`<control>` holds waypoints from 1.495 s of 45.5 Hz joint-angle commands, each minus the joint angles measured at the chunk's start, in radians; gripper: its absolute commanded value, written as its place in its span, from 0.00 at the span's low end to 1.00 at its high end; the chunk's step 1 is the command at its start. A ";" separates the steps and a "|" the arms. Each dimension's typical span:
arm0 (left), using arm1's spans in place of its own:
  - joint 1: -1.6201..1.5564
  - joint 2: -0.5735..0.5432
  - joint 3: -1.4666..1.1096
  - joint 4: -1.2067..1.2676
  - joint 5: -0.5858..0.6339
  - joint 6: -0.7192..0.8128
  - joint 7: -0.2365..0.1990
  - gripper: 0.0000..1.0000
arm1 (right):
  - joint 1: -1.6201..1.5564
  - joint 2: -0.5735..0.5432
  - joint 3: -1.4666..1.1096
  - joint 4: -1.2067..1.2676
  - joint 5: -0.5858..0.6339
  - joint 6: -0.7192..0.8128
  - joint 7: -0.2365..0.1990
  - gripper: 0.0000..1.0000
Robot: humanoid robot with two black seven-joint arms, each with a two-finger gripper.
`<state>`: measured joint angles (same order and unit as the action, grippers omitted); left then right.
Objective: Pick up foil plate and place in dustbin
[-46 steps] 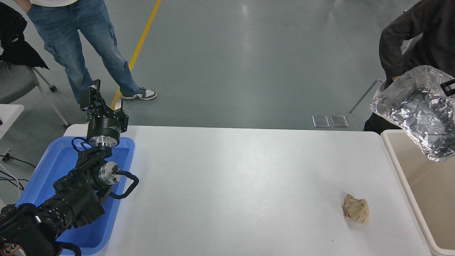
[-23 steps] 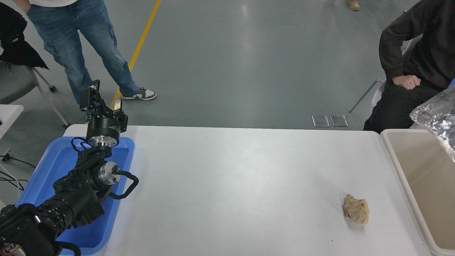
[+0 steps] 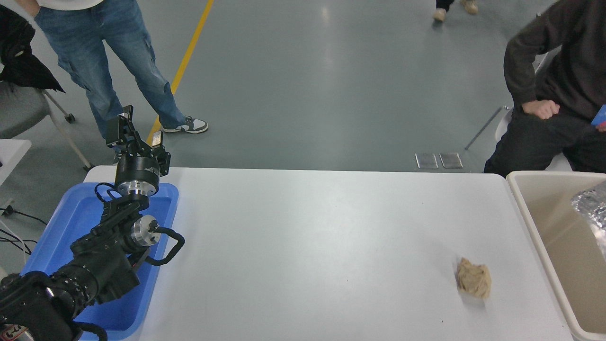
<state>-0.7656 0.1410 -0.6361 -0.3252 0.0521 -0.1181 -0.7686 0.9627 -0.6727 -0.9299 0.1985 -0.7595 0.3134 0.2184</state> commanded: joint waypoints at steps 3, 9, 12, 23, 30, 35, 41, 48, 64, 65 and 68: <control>0.000 0.000 0.000 0.000 0.000 0.000 -0.001 1.00 | -0.180 0.085 0.020 -0.090 0.200 -0.126 -0.048 0.00; 0.000 -0.001 -0.001 0.000 0.000 0.000 -0.001 1.00 | -0.180 0.085 0.039 -0.088 0.200 -0.149 -0.053 0.00; 0.000 -0.001 -0.001 0.000 0.000 0.000 -0.001 1.00 | -0.179 0.085 0.042 -0.090 0.200 -0.151 -0.056 0.83; 0.000 -0.001 -0.001 0.000 0.000 0.000 -0.001 1.00 | -0.174 0.085 0.049 -0.082 0.203 -0.151 -0.056 1.00; 0.000 -0.001 -0.001 0.000 0.000 0.000 -0.001 1.00 | -0.170 0.087 0.049 -0.080 0.204 -0.149 -0.053 1.00; 0.000 -0.001 -0.001 0.000 0.000 0.000 -0.001 1.00 | -0.121 0.104 0.049 -0.047 0.206 -0.139 -0.045 1.00; -0.001 -0.001 0.001 0.000 0.000 0.000 -0.001 1.00 | 0.017 0.088 0.045 0.099 0.192 -0.134 -0.045 1.00; -0.001 -0.003 -0.001 0.000 0.000 0.000 0.000 1.00 | 0.235 -0.004 0.029 0.410 0.143 -0.131 -0.050 1.00; -0.001 -0.005 -0.001 0.000 0.000 0.000 0.000 1.00 | 0.795 -0.028 -0.165 1.021 -0.034 0.004 -0.056 1.00; -0.001 -0.005 -0.001 0.000 0.000 0.000 0.000 1.00 | 0.832 -0.018 -0.176 1.050 -0.032 0.015 -0.054 1.00; -0.001 -0.005 -0.001 0.000 0.000 0.000 0.000 1.00 | 0.921 0.014 -0.202 1.122 -0.030 0.050 -0.054 1.00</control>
<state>-0.7670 0.1370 -0.6364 -0.3252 0.0521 -0.1181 -0.7686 1.5257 -0.6977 -1.0127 0.9776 -0.7468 0.2578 0.1642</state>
